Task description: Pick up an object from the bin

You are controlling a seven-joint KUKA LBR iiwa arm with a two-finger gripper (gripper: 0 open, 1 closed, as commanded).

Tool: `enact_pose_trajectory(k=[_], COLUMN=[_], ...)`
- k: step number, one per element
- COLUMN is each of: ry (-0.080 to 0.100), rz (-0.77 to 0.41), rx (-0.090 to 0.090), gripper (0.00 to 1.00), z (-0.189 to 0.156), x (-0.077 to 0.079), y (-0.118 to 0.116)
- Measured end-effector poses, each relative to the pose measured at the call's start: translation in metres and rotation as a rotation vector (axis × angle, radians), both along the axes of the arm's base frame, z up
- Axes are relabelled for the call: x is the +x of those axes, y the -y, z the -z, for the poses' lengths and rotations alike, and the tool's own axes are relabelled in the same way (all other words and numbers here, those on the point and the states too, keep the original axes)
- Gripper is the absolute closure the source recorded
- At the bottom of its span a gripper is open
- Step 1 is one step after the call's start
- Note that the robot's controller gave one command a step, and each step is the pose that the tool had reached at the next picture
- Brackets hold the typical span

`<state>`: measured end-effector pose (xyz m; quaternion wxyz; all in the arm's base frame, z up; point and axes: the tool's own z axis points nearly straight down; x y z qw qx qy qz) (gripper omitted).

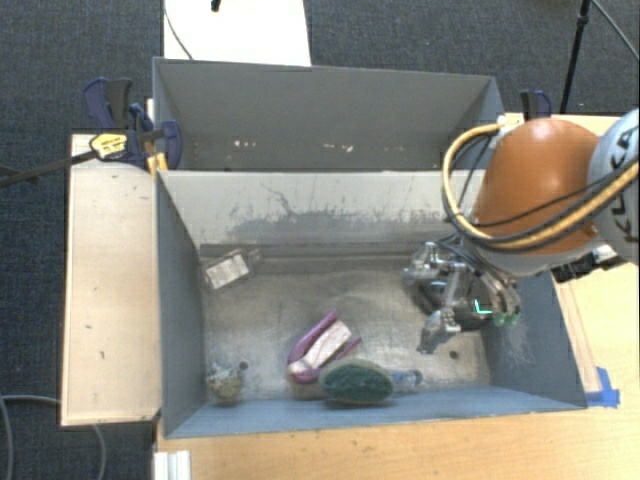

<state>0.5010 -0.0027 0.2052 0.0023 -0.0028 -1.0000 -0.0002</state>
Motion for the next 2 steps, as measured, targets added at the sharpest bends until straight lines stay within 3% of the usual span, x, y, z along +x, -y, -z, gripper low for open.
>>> enact_pose_trajectory(k=[1,2], ry=[0.026,0.022], rz=[0.019,-0.231], rx=[0.002,0.001], gripper=[0.00,0.00], z=[0.112,0.101], x=[-0.007,0.000], y=[-0.113,-0.127])
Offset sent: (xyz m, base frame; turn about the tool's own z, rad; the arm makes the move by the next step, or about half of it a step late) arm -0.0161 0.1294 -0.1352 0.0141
